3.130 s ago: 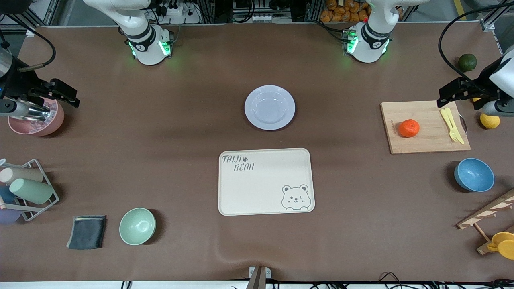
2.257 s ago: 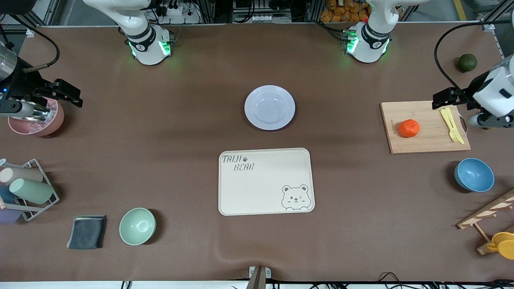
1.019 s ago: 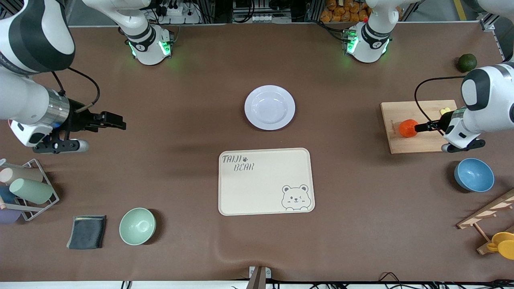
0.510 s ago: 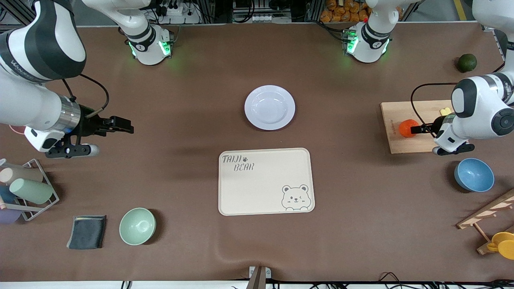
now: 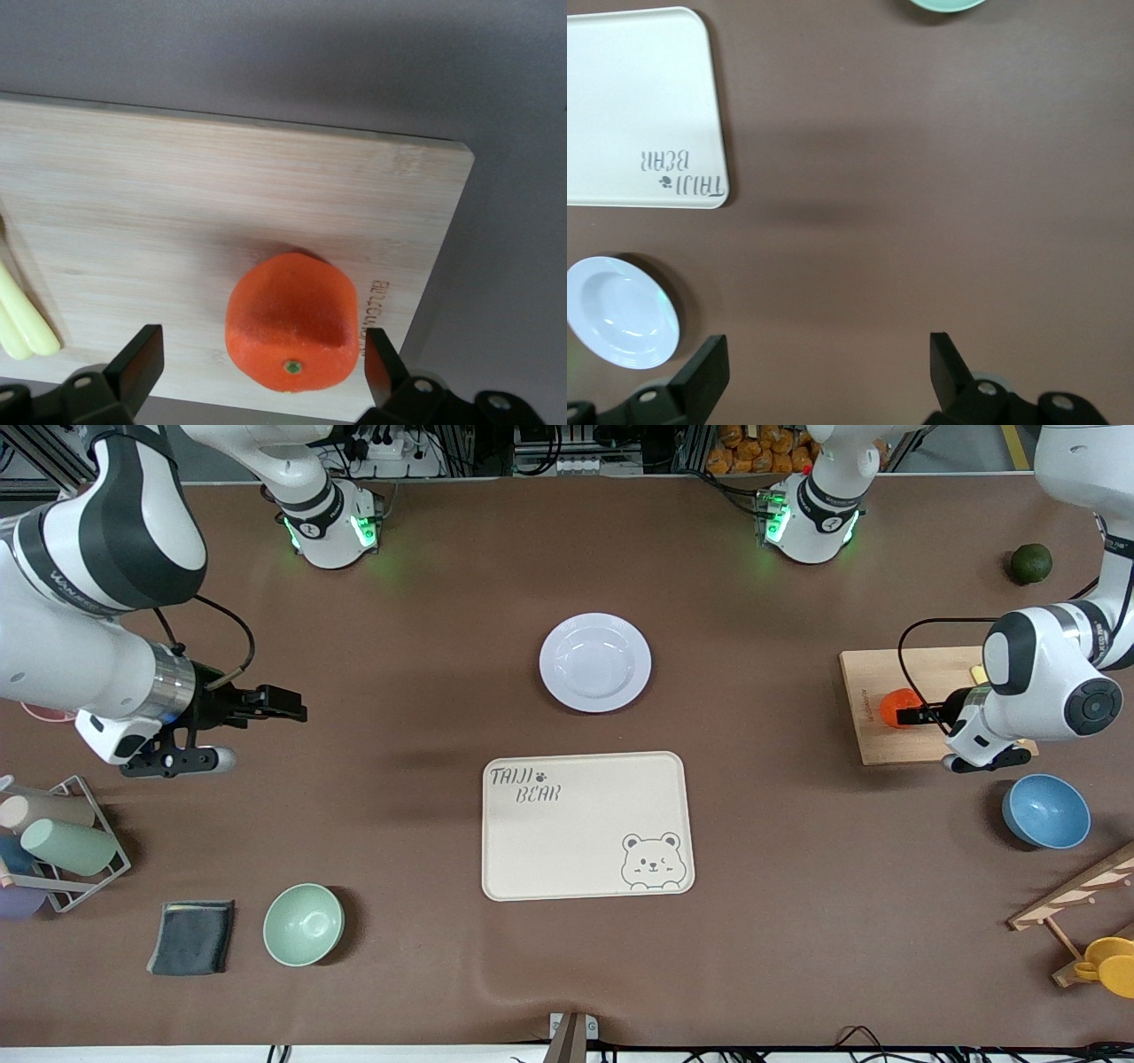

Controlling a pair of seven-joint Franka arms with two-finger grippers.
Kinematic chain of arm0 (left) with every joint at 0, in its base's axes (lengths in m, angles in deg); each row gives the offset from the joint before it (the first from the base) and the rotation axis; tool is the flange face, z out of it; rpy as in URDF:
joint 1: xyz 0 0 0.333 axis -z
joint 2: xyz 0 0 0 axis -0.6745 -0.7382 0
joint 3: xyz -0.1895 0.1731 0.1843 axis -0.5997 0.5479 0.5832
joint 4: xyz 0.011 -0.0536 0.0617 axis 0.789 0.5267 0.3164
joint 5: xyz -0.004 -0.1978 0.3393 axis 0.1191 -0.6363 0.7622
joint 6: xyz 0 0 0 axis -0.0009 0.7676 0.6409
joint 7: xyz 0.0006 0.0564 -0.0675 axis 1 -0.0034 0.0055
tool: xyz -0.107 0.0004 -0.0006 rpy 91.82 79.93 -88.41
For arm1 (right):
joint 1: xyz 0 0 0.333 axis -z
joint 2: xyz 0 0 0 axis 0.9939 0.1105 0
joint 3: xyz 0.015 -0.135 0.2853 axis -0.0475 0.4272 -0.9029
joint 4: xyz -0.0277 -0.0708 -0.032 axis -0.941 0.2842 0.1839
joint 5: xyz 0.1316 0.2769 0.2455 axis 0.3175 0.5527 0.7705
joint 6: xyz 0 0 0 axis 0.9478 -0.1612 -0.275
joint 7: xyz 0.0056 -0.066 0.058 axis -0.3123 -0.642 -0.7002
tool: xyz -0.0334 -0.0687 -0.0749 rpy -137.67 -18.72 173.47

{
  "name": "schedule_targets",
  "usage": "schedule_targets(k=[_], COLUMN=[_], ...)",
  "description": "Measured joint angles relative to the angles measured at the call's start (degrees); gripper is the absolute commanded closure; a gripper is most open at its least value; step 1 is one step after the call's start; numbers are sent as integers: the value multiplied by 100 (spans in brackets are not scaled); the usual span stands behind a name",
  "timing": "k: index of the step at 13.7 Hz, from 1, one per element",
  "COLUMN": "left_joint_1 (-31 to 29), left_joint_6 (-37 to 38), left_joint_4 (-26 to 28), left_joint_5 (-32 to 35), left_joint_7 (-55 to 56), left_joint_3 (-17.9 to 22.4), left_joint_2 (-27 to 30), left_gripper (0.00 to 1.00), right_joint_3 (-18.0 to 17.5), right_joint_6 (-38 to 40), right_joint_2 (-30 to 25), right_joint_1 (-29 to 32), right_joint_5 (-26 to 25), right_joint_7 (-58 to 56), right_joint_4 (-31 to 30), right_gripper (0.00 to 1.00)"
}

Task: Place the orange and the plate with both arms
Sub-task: 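Lower the left gripper over the orange and close on it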

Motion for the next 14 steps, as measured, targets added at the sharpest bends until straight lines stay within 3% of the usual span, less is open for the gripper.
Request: schedule_targets(k=[5,9,11,13,14], left_joint_1=[-1,-3,-7,-9,-9], left_joint_6=[-8,-95,-149,-174,-165], left_joint_4=[-2,-2,-4,-8,-25], left_joint_5=[-48,-159,-191,-268,-272], left_joint_7=[7,8,12,13,13], left_joint_3=[0,0,0,-1,-3], left_joint_2=[-159,-365,-473,-506,-500], left_gripper=[0,0,39,83,88], right_joint_3=[0,0,7,17,18], right_joint_6=[-686,-956,-966,-977,-980], right_joint_2=[102,150,149,149,149], right_joint_1=[-15,-49,-48,-47,-46], right_joint_5=[691,841,844,845,845], right_joint_7=[4,4,6,6,6], right_joint_4=[-552,-889,-889,-889,-889], right_gripper=[0,0,0,0,0])
